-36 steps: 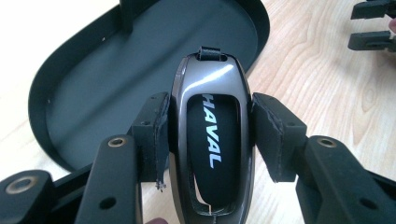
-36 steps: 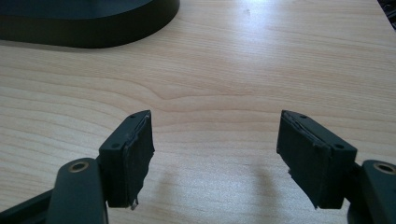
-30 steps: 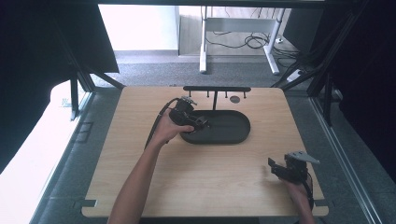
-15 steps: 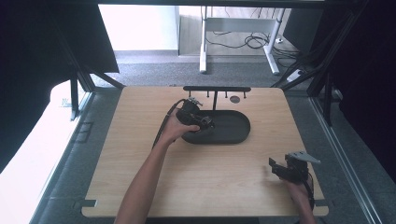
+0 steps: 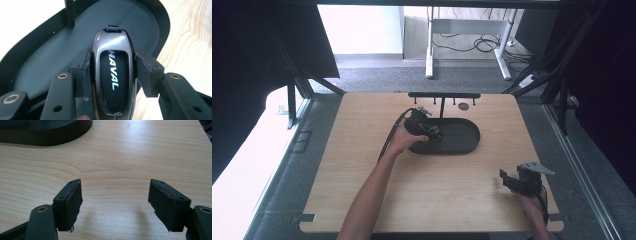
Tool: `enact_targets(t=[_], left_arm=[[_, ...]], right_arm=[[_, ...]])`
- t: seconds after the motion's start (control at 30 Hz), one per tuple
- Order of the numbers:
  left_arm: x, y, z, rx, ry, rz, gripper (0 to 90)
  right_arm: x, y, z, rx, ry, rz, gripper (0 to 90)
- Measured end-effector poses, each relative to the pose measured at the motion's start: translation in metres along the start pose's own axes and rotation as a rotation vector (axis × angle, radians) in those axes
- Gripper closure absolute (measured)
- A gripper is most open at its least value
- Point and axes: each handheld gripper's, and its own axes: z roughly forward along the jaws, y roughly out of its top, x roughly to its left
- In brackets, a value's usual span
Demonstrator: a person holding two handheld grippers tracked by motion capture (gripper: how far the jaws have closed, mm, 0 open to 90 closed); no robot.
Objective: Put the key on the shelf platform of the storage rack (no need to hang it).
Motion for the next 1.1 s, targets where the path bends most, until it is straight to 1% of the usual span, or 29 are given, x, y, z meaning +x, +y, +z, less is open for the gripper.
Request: enact_targets(t=[0.37,0.5,0.67,0.77,0.8,0.9,1.03,1.07,1.1], left_arm=[[0.004,0.0,0.009,0.006,0.01,-0.005,49.4],[0.005,-0.002,0.012,0.016,0.021,0.005,49.4],[0.008,-0.004,0.015,0.012,0.034,-0.009,49.3],[0.009,-0.006,0.018,0.018,0.042,-0.005,49.2],[0.01,-0.006,0.02,0.033,0.042,0.008,49.2],[0.011,-0.008,0.023,0.051,0.055,0.018,49.2],[0.01,-0.011,0.027,0.054,0.061,0.0,49.2],[0.01,-0.011,0.028,0.056,0.063,0.009,49.2],[0.01,-0.012,0.029,0.054,0.062,0.009,49.2]], right_arm=[[-0.001,0.0,0.0,0.001,-0.001,0.002,27.7],[-0.001,0.0,0.0,0.0,0.0,0.002,27.7],[-0.001,0.0,0.001,0.0,-0.001,0.001,27.7],[-0.001,0.0,0.001,-0.002,-0.001,0.0,27.7],[-0.001,-0.001,0.001,-0.001,-0.001,0.001,27.7],[-0.002,-0.001,0.001,0.002,-0.004,-0.002,27.7],[-0.002,-0.001,0.001,0.0,-0.003,-0.002,27.7],[-0.002,-0.001,0.001,0.0,-0.003,-0.003,27.6],[-0.002,-0.001,0.001,0.002,-0.003,-0.004,27.6]])
